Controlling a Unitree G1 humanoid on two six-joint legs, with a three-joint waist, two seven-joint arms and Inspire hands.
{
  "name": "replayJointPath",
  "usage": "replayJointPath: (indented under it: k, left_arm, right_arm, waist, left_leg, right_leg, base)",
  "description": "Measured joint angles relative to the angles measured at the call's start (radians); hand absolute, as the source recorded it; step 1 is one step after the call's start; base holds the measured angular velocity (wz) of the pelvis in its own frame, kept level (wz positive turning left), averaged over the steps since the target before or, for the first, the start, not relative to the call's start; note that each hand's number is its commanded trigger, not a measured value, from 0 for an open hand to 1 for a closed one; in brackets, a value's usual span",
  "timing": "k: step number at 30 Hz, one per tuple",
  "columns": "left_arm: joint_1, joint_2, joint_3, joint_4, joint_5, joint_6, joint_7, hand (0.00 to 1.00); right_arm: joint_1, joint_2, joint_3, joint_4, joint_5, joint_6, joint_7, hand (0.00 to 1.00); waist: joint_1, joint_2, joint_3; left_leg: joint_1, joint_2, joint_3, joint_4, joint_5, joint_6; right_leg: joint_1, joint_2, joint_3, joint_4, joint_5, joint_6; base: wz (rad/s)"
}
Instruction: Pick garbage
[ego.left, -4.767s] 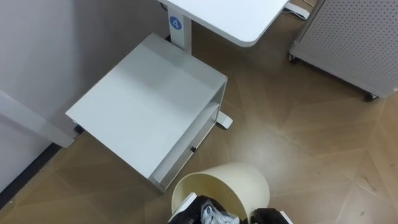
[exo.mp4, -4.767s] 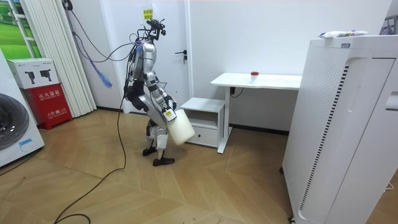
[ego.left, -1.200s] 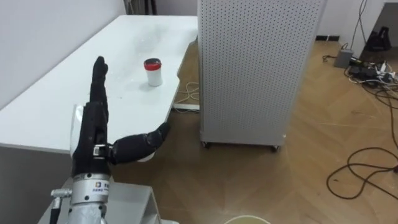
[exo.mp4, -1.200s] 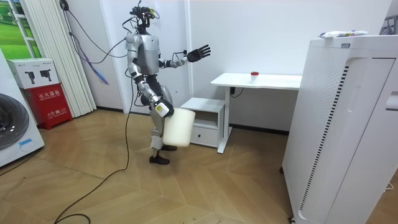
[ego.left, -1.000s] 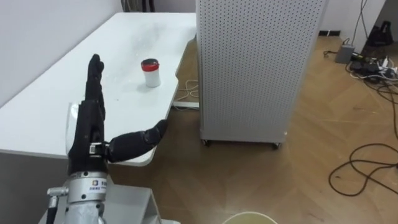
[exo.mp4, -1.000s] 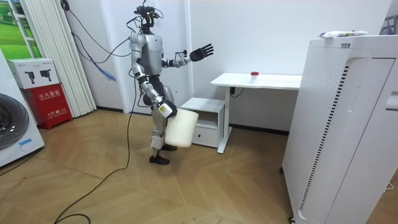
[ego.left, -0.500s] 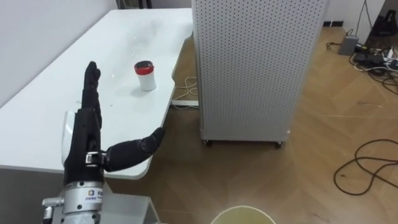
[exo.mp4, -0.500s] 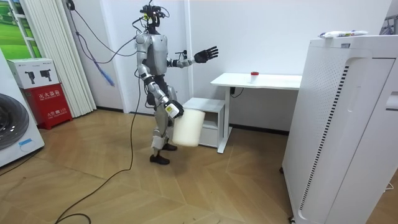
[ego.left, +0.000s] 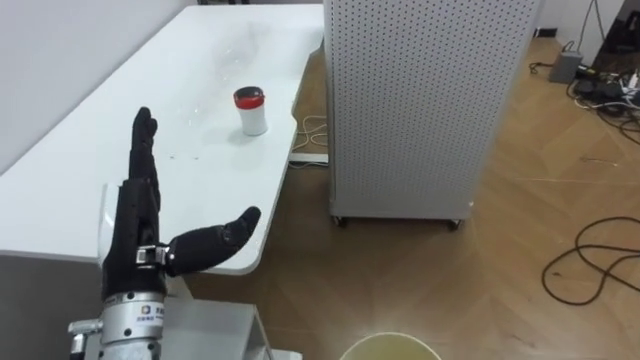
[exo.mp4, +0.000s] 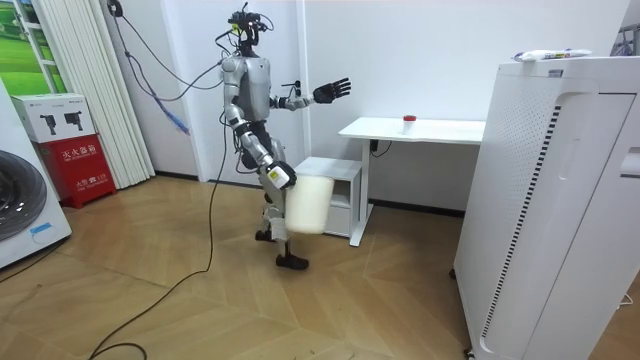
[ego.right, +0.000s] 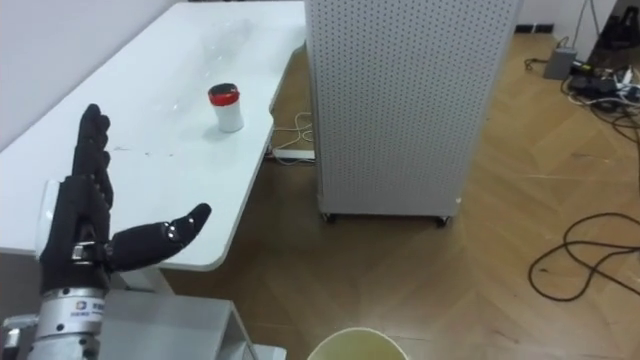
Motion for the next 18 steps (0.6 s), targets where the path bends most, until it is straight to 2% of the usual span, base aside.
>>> replayJointPath:
  k: [1,2,3,5,6,7,9,10,11,12,14,15,16,17,18]
  left_arm:
    - [-0.001,0.001,-0.002,0.000,0.000,0.000,-0.002,0.00]
    - [-0.002,0.003,0.002,0.000,0.003,0.000,-0.001,0.00]
    - [0.000,0.002,0.001,0.001,0.004,0.000,0.001,0.00]
    - [0.001,0.001,0.011,0.000,0.000,-0.001,0.003,0.00]
    - [0.002,0.001,0.015,0.000,-0.003,-0.001,0.003,0.00]
    - [0.002,0.002,0.016,-0.001,-0.004,-0.001,0.003,0.00]
    - [0.004,0.000,0.015,-0.001,-0.004,0.000,0.007,0.00]
    - [0.003,0.000,0.014,-0.002,-0.005,0.000,0.011,0.00]
    - [0.003,0.001,0.014,-0.001,-0.006,0.000,0.011,0.00]
    - [0.003,0.000,0.014,-0.001,-0.008,0.000,0.010,0.00]
    - [0.006,0.000,0.009,-0.001,-0.011,0.000,-0.001,0.00]
    - [0.006,0.000,0.006,-0.001,-0.011,0.000,-0.001,0.00]
    - [0.003,-0.001,0.002,-0.001,-0.012,-0.001,-0.001,0.00]
    - [0.004,-0.001,0.002,0.001,-0.014,0.000,-0.001,0.00]
    - [0.004,-0.001,0.002,0.003,-0.016,0.000,-0.001,0.00]
  right_arm:
    - [0.000,-0.004,-0.006,0.001,0.001,-0.002,0.002,1.00]
    - [-0.002,-0.005,-0.008,0.002,0.002,-0.004,0.005,1.00]
    - [-0.002,-0.008,-0.009,0.001,0.001,-0.005,0.005,1.00]
    - [-0.018,-0.009,-0.009,0.000,0.004,-0.005,0.016,1.00]
    - [-0.022,-0.007,-0.007,-0.004,0.005,-0.005,0.021,1.00]
    - [-0.022,-0.006,-0.001,-0.008,0.002,-0.006,0.030,1.00]
    - [-0.020,-0.010,0.010,-0.007,0.000,-0.006,0.044,1.00]
    - [-0.021,-0.019,0.030,-0.007,0.001,-0.006,0.050,1.00]
    - [-0.024,-0.024,0.046,-0.007,0.004,-0.006,0.060,1.00]
    - [-0.024,-0.024,0.052,-0.008,0.003,-0.006,0.063,1.00]
    - [-0.024,-0.025,0.070,-0.010,0.001,-0.006,0.065,1.00]
    - [-0.024,-0.028,0.070,-0.010,0.001,-0.007,0.064,1.00]
    - [-0.027,-0.034,0.070,-0.011,0.002,-0.011,0.059,1.00]
    - [-0.034,-0.036,0.070,-0.009,-0.002,-0.011,0.054,1.00]
    - [-0.034,-0.035,0.071,-0.008,-0.003,-0.011,0.050,1.00]
  waist:
    - [-0.002,0.009,-0.0083]
    - [0.006,0.008,-0.0102]
    - [0.007,0.009,-0.0109]
    - [0.019,0.014,-0.0148]
    - [0.021,0.013,-0.0145]
    - [0.020,0.011,-0.0151]
    - [0.033,0.006,-0.0105]
    - [0.045,0.010,-0.0097]
    - [0.047,0.008,-0.0061]
    - [0.046,0.005,-0.0041]
    - [0.043,-0.017,-0.0021]
    - [0.041,-0.028,0.0024]
    - [0.040,-0.027,0.0008]
    - [0.045,-0.031,0.0030]
    - [0.043,-0.031,0.0032]
  left_leg:
    - [0.010,0.003,-0.012,0.018,-0.017,-0.012]
    - [0.036,0.008,-0.015,0.016,-0.032,-0.021]
    - [0.050,0.014,-0.017,0.012,-0.038,-0.026]
    - [0.083,0.044,-0.022,0.010,-0.061,-0.045]
    - [0.089,0.053,-0.020,0.020,-0.065,-0.051]
    - [0.089,0.071,-0.017,0.068,-0.071,-0.060]
    - [0.049,0.095,-0.008,0.243,-0.065,-0.069]
    - [0.007,0.119,-0.004,0.394,-0.035,-0.085]
    - [-0.038,0.137,-0.004,0.518,0.030,-0.090]
    - [-0.054,0.143,-0.004,0.567,0.070,-0.090]
    - [-0.106,0.145,0.002,0.673,0.237,-0.087]
    - [-0.121,0.142,0.004,0.678,0.239,-0.088]
    - [-0.163,0.143,0.010,0.671,0.206,-0.071]
    - [-0.201,0.141,0.033,0.629,0.153,-0.071]
    - [-0.217,0.139,0.040,0.593,0.132,-0.076]
  right_leg:
    - [0.014,0.004,-0.026,0.017,0.007,-0.011]
    - [0.028,0.009,-0.038,0.039,0.031,-0.040]
    - [0.030,0.013,-0.043,0.058,0.019,-0.043]
    - [0.037,0.034,-0.058,0.117,-0.045,-0.057]
    - [0.041,0.040,-0.060,0.129,-0.060,-0.059]
    - [0.055,0.052,-0.072,0.141,-0.084,-0.069]
    - [0.086,0.066,-0.079,0.161,-0.111,-0.086]
    - [0.113,0.082,-0.079,0.171,-0.133,-0.101]
    - [0.140,0.095,-0.078,0.183,-0.154,-0.115]
    - [0.154,0.099,-0.080,0.185,-0.164,-0.119]
    - [0.201,0.093,-0.072,0.179,-0.194,-0.133]
    - [0.207,0.091,-0.070,0.176,-0.199,-0.135]
    - [0.208,0.087,-0.070,0.170,-0.204,-0.137]
    - [0.212,0.084,-0.067,0.157,-0.204,-0.138]
    - [0.222,0.082,-0.069,0.144,-0.204,-0.138]
  base:
    - [0.34]
    - [0.26]
    - [0.13]
    - [0.06]
    - [0.10]
    - [0.08]
    - [-0.09]
    - [-0.34]
    - [-0.32]
    - [-0.11]
    - [0.03]
    - [0.08]
    - [0.00]
    - [0.03]
    - [0.08]
